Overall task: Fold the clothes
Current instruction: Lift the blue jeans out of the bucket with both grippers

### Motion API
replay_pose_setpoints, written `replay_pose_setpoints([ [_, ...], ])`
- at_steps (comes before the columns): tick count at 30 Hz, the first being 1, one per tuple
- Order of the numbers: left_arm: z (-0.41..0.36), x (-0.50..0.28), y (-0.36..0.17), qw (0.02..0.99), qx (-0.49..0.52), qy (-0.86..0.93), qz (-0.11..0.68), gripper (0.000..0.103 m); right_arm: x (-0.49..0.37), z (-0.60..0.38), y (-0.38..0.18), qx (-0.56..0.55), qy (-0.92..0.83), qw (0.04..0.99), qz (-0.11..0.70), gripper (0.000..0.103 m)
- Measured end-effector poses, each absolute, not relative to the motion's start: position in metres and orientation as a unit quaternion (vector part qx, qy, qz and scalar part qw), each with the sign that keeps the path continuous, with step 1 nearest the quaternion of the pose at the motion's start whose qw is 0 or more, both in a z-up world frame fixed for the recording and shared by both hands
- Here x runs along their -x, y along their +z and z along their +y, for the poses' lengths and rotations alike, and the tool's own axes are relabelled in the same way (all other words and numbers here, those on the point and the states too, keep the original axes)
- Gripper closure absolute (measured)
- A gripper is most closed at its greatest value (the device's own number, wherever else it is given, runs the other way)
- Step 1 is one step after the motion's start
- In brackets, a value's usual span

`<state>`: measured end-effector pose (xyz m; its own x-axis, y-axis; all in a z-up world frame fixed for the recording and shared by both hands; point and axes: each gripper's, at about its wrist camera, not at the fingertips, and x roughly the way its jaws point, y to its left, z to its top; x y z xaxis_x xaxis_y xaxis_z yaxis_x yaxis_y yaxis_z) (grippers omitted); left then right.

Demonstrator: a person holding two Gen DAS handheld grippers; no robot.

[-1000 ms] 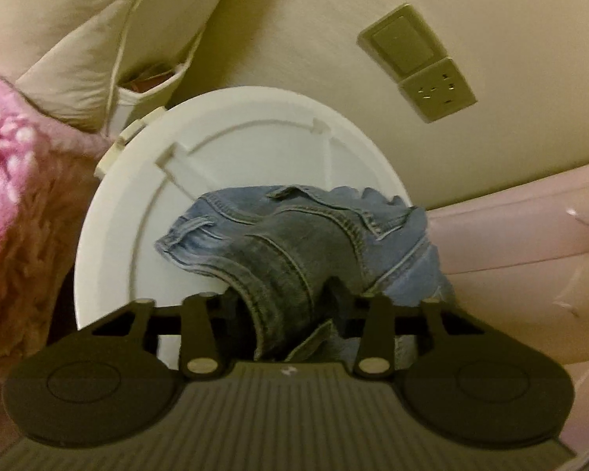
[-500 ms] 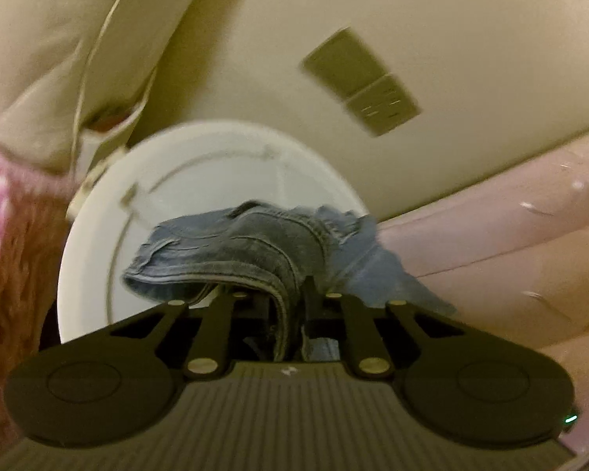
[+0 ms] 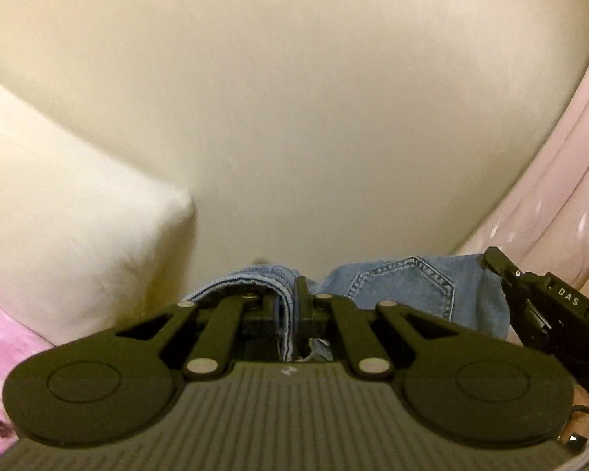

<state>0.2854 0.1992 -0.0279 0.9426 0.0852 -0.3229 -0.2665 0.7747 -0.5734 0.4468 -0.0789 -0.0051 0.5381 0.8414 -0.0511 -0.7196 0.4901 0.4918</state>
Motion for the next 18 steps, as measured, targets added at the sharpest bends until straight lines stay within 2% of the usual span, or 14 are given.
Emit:
replay_pose_setpoints([
  [9, 0.213, -0.070, 0.075, 0.937, 0.269, 0.223, -0.010, 0.100, -0.316, -0.014, 0.077, -0.203, 0.614, 0.760, 0.065, 0.100],
  [18, 0.151, 0.171, 0.157, 0.889, 0.186, 0.399, -0.124, 0.100, -0.129, 0.026, 0.143, -0.214, 0.777, 0.592, 0.005, 0.100],
])
